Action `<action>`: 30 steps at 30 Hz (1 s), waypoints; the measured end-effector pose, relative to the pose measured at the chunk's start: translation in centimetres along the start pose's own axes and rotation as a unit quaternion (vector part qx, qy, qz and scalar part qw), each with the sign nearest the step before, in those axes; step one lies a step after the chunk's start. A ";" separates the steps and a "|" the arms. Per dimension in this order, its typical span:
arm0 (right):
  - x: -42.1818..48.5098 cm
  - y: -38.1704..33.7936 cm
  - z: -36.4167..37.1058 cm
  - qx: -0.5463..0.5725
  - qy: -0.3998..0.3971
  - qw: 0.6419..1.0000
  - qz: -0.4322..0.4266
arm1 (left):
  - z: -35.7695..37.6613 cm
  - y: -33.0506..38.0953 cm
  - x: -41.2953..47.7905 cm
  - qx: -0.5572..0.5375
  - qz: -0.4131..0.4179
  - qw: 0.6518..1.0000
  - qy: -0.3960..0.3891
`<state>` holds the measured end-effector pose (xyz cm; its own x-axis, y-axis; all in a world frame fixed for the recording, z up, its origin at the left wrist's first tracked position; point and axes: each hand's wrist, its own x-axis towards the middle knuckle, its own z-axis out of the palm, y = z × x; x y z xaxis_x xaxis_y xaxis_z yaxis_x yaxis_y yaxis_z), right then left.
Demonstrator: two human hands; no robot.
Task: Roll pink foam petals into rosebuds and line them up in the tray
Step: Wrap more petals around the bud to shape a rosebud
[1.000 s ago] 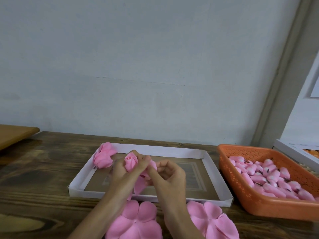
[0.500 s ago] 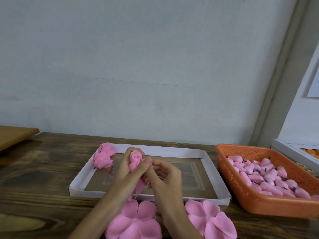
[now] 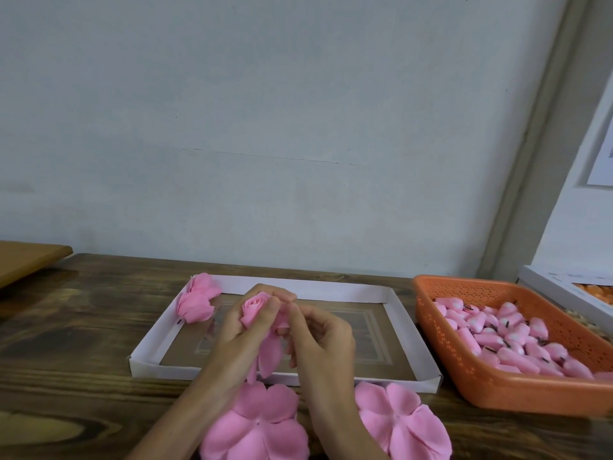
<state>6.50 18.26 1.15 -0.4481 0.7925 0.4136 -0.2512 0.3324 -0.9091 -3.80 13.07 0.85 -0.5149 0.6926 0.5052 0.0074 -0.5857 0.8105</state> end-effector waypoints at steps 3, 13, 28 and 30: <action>0.1 0.2 -0.1 -0.008 0.017 1.000 0.000 | 0.0 -0.1 -0.1 0.001 -0.001 1.000 0.007; -0.3 -0.6 0.5 -0.007 -0.013 0.999 -0.041 | -0.5 -0.3 0.2 0.042 -0.001 0.999 -0.023; -0.4 -1.1 0.1 0.075 -0.110 0.990 0.039 | -0.7 -0.2 0.0 0.006 -0.064 0.995 0.075; -0.7 -0.9 0.0 0.034 -0.078 0.996 0.020 | -1.1 -0.2 0.2 -0.017 -0.102 0.988 0.118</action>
<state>7.02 17.42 1.64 -0.5857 0.7136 0.3844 -0.2854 0.2623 -0.9218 -4.82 12.88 0.43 -0.6882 0.6823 0.2468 -0.1434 -0.4613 0.8756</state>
